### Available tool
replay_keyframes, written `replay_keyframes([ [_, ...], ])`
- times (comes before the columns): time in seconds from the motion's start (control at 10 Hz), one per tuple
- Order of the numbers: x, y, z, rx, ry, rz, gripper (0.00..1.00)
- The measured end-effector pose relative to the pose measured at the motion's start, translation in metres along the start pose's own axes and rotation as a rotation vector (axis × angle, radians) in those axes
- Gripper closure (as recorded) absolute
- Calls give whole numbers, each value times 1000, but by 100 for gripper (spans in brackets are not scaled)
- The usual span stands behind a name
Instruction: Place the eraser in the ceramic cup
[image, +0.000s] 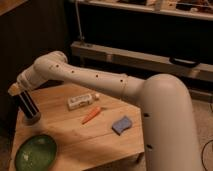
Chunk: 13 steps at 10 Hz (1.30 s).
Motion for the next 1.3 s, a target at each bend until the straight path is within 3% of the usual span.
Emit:
replay_keyframes([
  [0.2,-3,2,-1,8,4,0,69],
  [0.7,4,-15,35,50,-44,-42,22],
  [1.0,2,-8,34,23,-46,-46,20],
  [1.3,20,4,-5,-22,36,-45,20],
])
